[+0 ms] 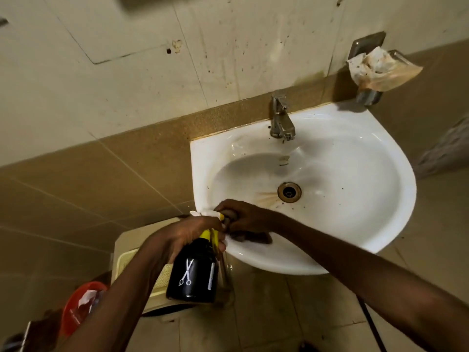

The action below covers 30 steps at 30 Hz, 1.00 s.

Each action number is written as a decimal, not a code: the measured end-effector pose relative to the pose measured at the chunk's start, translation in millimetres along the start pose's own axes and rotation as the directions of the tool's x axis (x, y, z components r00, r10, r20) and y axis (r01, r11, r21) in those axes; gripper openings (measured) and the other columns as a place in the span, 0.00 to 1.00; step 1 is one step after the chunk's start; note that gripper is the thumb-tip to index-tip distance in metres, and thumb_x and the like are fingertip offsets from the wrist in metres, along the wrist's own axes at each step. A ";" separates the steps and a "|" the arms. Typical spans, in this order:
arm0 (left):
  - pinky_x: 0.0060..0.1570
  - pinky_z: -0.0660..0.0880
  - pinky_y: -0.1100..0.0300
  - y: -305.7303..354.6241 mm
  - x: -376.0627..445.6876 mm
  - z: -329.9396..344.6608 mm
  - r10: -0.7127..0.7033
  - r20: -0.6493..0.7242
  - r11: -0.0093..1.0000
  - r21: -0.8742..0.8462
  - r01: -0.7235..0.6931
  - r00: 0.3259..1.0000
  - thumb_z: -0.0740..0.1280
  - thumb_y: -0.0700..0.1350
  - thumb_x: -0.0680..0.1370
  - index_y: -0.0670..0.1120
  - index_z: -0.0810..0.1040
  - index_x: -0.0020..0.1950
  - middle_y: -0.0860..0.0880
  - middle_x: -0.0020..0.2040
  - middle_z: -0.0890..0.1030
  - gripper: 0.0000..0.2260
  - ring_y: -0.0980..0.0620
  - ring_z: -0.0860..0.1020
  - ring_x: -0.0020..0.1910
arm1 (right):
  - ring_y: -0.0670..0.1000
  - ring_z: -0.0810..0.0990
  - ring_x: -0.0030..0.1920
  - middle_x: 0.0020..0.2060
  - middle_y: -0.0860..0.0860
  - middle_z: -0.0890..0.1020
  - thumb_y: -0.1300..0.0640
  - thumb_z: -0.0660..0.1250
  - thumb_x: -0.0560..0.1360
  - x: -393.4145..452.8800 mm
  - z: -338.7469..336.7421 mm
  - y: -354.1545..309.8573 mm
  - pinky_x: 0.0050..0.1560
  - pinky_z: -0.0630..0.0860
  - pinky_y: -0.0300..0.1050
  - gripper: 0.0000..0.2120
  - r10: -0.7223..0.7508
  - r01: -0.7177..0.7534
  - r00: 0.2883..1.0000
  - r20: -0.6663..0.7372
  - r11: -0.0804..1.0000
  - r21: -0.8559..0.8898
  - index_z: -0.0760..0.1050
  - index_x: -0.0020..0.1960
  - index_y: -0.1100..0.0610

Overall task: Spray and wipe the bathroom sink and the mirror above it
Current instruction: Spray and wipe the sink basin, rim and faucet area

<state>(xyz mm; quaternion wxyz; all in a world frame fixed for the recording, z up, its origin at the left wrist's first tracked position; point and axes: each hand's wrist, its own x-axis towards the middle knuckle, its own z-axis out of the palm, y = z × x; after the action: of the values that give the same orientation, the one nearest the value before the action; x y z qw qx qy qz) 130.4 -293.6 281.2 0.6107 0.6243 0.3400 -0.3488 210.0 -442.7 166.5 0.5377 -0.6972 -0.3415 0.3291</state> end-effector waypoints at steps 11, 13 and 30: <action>0.30 0.79 0.59 -19.1 9.7 32.0 -0.118 0.031 0.988 0.102 0.115 0.992 0.68 0.38 0.75 0.35 0.78 0.42 0.41 0.28 0.80 0.06 0.47 0.78 0.24 | 0.54 0.74 0.58 0.56 0.53 0.76 0.47 0.63 0.61 -36.1 -29.4 28.5 0.59 0.70 0.51 0.24 0.097 -0.063 0.988 0.123 0.965 -0.255 0.73 0.57 0.49; 0.33 0.79 0.57 -21.5 8.9 37.3 -0.131 0.039 0.985 0.114 0.125 0.991 0.69 0.38 0.74 0.35 0.78 0.42 0.41 0.30 0.80 0.06 0.46 0.79 0.25 | 0.54 0.74 0.57 0.55 0.53 0.75 0.50 0.65 0.62 -32.2 -37.3 30.3 0.58 0.71 0.52 0.25 0.128 -0.099 0.988 0.088 0.957 -0.273 0.74 0.58 0.53; 0.39 0.75 0.55 44.5 1.5 62.3 -0.190 0.061 0.715 0.692 0.096 0.980 0.69 0.38 0.75 0.38 0.77 0.47 0.40 0.36 0.78 0.03 0.42 0.77 0.39 | 0.38 0.74 0.46 0.51 0.41 0.73 0.62 0.65 0.73 -148.9 -108.7 -9.5 0.43 0.71 0.32 0.18 0.483 -0.293 0.809 0.334 0.825 -0.483 0.71 0.56 0.43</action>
<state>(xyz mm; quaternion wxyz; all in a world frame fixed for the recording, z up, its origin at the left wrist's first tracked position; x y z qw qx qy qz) 167.8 -356.9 302.6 0.3284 0.7538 0.1947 -0.5347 216.7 -621.6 211.7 0.2067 -0.7559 -0.3619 0.5048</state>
